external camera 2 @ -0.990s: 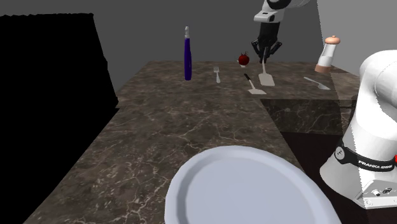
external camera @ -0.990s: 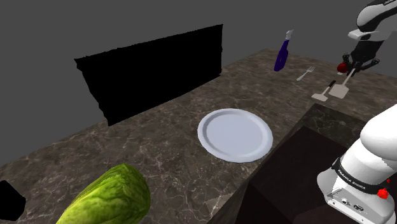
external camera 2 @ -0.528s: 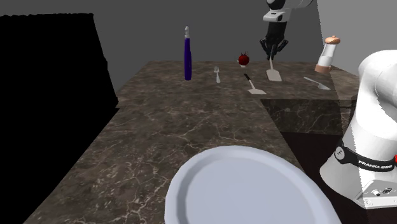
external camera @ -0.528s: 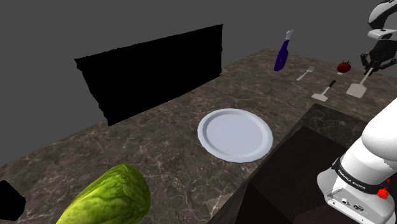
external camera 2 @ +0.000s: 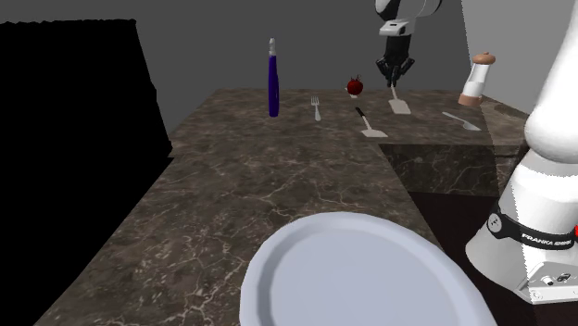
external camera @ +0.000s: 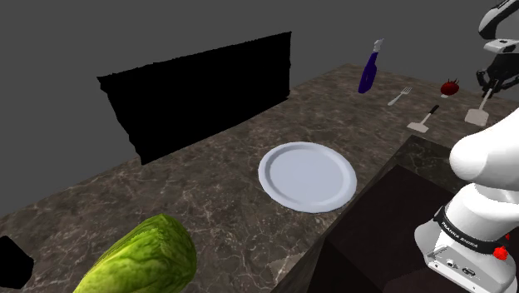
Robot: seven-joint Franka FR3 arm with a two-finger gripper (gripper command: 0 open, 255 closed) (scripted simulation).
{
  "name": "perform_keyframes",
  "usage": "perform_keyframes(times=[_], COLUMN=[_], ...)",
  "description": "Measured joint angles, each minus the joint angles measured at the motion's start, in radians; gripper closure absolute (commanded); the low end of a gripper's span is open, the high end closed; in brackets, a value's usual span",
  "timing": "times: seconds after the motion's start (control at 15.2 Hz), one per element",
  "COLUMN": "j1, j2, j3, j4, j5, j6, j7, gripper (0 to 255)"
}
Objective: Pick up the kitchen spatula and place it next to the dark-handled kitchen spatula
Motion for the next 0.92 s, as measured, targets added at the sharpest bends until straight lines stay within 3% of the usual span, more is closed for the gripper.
perform_keyframes(times=[0.07,0.13,0.2,0.33,0.92], j1=[-0.377,-0.571,-0.666,-0.733,-0.738], j2=[0.009,0.016,0.032,0.037,0.087], j3=[0.353,0.515,0.594,0.643,0.641], j4=[0.022,0.036,0.051,0.038,-0.022], j5=[-0.038,-0.055,-0.065,-0.069,-0.085], j6=[-0.006,-0.006,-0.002,0.021,0.13], j7=[0.006,0.003,0.003,-0.005,0.002], gripper=[255,255,255,255,255])
